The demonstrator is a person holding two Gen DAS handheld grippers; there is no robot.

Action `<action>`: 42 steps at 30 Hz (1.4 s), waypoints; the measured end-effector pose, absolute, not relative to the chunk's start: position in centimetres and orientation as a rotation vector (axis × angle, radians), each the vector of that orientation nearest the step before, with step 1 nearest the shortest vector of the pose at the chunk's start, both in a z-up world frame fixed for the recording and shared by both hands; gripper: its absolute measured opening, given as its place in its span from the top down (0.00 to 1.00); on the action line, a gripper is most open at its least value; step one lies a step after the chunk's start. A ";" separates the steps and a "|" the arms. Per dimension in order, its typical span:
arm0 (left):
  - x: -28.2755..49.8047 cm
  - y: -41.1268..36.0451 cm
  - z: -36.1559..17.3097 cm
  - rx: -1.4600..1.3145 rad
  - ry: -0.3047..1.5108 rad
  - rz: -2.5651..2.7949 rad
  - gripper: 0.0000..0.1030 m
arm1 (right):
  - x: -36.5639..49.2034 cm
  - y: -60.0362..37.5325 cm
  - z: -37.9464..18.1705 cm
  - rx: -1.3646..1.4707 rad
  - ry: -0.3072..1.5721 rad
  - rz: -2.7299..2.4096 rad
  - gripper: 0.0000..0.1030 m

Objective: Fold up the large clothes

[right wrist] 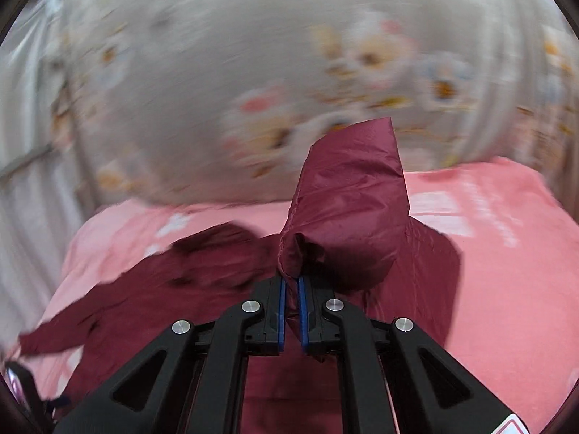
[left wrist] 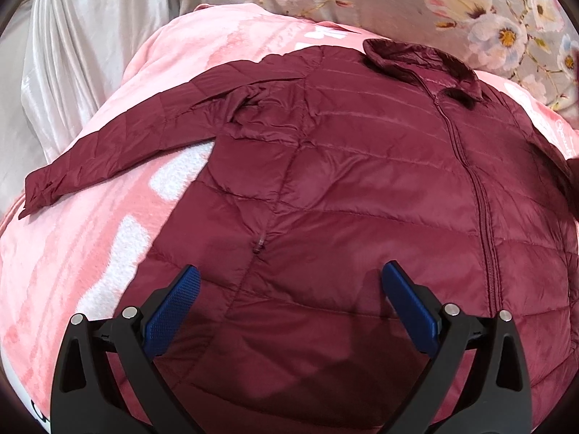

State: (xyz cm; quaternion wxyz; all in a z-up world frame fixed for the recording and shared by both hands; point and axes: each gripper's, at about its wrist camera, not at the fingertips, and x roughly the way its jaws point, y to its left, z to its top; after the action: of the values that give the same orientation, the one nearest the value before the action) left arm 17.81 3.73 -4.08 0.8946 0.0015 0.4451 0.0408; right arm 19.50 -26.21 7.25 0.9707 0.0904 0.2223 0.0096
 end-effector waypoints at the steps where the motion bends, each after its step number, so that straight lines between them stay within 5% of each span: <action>1: 17.9 4.1 -4.0 0.000 0.920 0.087 0.05 | 20.2 -24.0 6.7 0.161 0.471 0.067 0.94; 10: 18.6 7.7 -3.7 -0.060 0.920 0.073 0.05 | 24.2 -11.4 -0.6 0.066 0.700 0.332 0.86; 12: 18.8 8.2 -3.5 -0.084 0.923 0.050 0.05 | 23.6 -9.6 -1.4 0.028 0.728 0.361 0.59; 15: 19.6 8.9 -2.7 -0.139 0.925 -0.013 0.05 | 21.8 -8.7 -1.0 0.010 0.692 0.403 0.39; 31: 29.0 3.9 -5.0 -0.475 1.125 -0.196 0.05 | 18.6 -39.4 -5.3 0.874 0.671 -0.009 0.37; 33: 29.6 3.4 -4.8 -0.467 1.117 -0.197 0.20 | 19.2 -40.7 -6.3 0.951 0.674 -0.007 0.37; 34: 30.0 3.1 -4.6 -0.445 1.116 -0.192 0.41 | 19.8 -41.3 -7.0 1.005 0.673 0.000 0.38; 37: 31.2 2.6 -3.7 -0.361 1.100 -0.177 0.83 | 21.8 -41.9 -7.7 1.075 0.666 0.000 0.48; 40: 32.2 3.0 -2.1 -0.310 1.045 -0.149 0.93 | 23.7 -42.4 -7.4 1.073 0.668 -0.003 0.93; 42: 32.6 3.1 -0.5 -0.269 0.979 -0.140 0.94 | 23.7 -42.3 -5.7 1.033 0.602 0.007 0.97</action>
State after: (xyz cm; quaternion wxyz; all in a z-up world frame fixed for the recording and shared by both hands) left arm 32.61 3.11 -0.53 0.8715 -0.1285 0.4684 -0.0672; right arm 23.71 -42.33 -5.73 0.8265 0.4864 0.2833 0.0031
